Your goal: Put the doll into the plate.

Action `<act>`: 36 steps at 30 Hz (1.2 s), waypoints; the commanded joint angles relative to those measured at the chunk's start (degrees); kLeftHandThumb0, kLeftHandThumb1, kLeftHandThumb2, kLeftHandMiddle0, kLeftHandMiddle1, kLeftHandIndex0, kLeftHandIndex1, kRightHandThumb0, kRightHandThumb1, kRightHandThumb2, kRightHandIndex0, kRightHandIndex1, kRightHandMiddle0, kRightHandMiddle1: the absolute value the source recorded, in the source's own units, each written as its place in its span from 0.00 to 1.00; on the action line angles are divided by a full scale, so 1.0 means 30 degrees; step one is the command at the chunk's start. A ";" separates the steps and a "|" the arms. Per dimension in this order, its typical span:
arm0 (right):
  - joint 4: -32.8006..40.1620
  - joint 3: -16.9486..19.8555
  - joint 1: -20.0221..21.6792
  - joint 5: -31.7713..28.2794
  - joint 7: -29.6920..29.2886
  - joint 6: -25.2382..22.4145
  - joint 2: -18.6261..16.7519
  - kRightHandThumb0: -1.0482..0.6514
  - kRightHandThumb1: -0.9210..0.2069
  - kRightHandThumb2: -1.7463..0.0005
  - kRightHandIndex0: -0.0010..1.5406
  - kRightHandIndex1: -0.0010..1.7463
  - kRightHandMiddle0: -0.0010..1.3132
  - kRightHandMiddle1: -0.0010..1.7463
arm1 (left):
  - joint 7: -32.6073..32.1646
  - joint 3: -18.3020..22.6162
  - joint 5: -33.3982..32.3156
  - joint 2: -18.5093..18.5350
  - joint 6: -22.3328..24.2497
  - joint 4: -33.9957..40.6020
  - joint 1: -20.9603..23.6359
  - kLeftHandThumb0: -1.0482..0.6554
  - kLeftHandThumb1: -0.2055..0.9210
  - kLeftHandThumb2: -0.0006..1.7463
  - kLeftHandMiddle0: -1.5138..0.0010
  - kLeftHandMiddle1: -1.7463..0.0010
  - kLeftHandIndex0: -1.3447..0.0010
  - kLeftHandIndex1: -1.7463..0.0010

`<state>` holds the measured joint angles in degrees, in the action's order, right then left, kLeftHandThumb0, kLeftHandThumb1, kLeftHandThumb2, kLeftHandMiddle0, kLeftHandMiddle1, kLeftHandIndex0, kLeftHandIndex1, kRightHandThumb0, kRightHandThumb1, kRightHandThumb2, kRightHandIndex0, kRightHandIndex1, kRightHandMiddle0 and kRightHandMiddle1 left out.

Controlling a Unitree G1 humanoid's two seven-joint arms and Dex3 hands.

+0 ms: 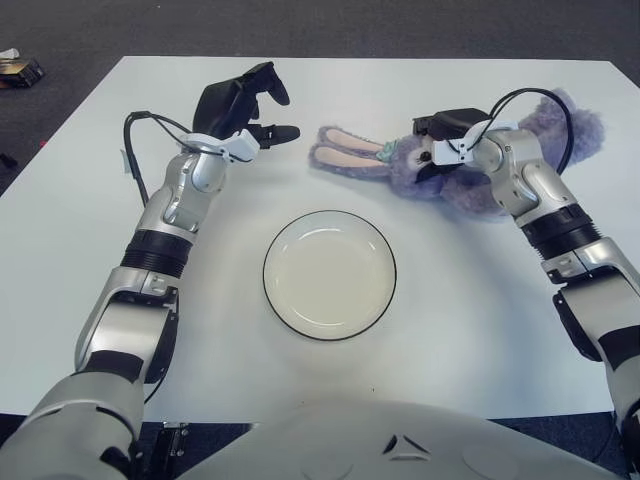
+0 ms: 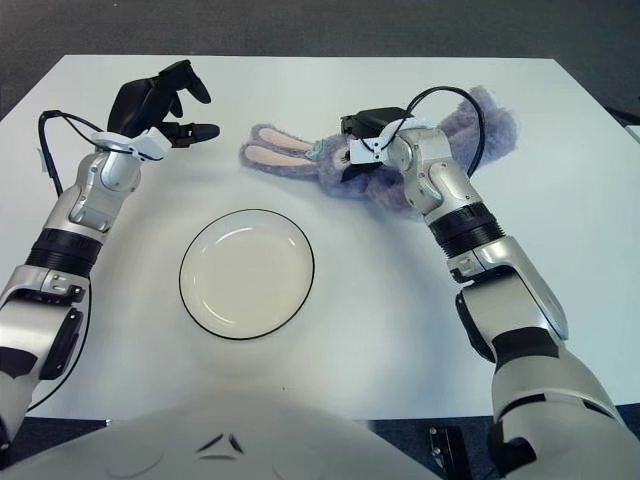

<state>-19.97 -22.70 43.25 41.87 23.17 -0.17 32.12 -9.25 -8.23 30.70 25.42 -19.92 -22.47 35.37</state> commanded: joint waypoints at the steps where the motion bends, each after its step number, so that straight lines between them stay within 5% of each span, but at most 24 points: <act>1: 0.0442 0.0438 -0.0242 -0.0263 -0.0363 0.0244 0.0216 0.59 0.01 0.96 0.65 1.00 0.57 1.00 | -0.0154 0.0223 -0.0098 0.0153 -0.0118 0.0129 0.0115 0.40 1.00 0.13 0.55 0.00 0.62 0.18; 6: 0.2110 0.1218 -0.0948 -0.0829 -0.0289 0.0126 0.0335 0.59 0.02 0.94 0.65 1.00 0.57 1.00 | -0.0132 0.0194 -0.0045 0.0147 -0.0075 0.0028 0.0169 0.40 1.00 0.13 0.55 0.00 0.62 0.18; 10: 0.3541 0.1882 -0.1567 -0.1189 -0.0319 0.0037 0.0342 0.59 0.23 0.68 0.65 1.00 0.58 1.00 | -0.0149 0.0157 0.0016 0.0126 -0.0047 -0.0156 0.0252 0.40 1.00 0.13 0.56 0.00 0.62 0.18; 14: 0.4237 0.2297 -0.1904 -0.1360 -0.0749 0.0393 0.0357 0.59 0.29 0.61 0.65 1.00 0.59 1.00 | -0.0163 0.0078 0.0188 0.0093 0.0267 -0.0444 0.0412 0.40 1.00 0.14 0.57 0.06 0.63 0.18; 36: 0.6617 0.3570 -0.2628 -0.1606 -0.1809 0.1007 0.0097 0.57 0.30 0.59 0.65 1.00 0.59 1.00 | -0.0278 0.0033 0.0106 0.0164 0.1102 -0.2706 0.1138 0.40 1.00 0.15 0.58 0.22 0.65 0.16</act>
<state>-1.69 -13.08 35.51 37.47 19.68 1.95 32.59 -9.28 -8.13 30.98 25.44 -16.53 -28.67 37.23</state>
